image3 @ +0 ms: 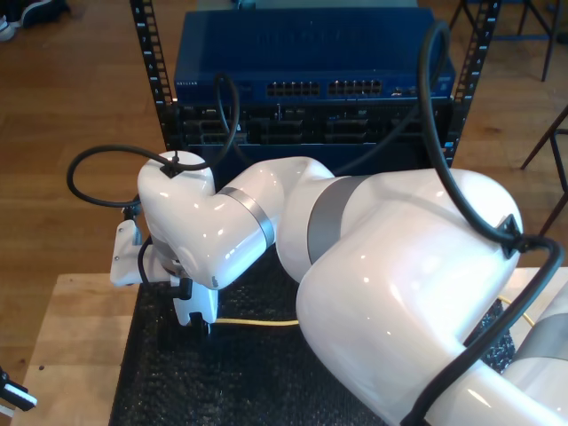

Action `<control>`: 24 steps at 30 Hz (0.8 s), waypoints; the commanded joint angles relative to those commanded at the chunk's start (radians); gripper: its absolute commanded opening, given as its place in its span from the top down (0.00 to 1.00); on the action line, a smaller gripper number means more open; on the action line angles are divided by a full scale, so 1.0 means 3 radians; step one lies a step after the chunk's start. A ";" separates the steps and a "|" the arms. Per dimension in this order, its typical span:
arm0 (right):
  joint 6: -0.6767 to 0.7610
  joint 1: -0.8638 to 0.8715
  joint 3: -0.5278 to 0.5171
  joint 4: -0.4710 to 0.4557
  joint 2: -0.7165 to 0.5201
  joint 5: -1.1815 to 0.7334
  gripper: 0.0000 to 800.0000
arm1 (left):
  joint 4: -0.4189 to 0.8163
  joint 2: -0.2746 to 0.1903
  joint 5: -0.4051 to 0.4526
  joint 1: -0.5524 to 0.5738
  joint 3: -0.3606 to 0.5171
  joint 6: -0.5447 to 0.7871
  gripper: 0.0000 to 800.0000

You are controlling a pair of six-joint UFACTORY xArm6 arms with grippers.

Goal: Grab the cable and plug it in

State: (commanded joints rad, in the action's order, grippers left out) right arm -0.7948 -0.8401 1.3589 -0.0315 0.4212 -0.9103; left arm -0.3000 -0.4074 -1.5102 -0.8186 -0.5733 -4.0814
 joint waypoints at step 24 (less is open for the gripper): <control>0.0005 0.0000 -0.0010 -0.0005 0.0005 0.0000 0.86 | 0.0000 0.0005 -0.0005 0.0000 0.0000 0.0005 0.00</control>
State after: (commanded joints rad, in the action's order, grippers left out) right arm -0.7933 -0.8401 1.3558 -0.0330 0.4227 -0.9103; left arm -0.3000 -0.4058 -1.5117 -0.8186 -0.5733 -4.0799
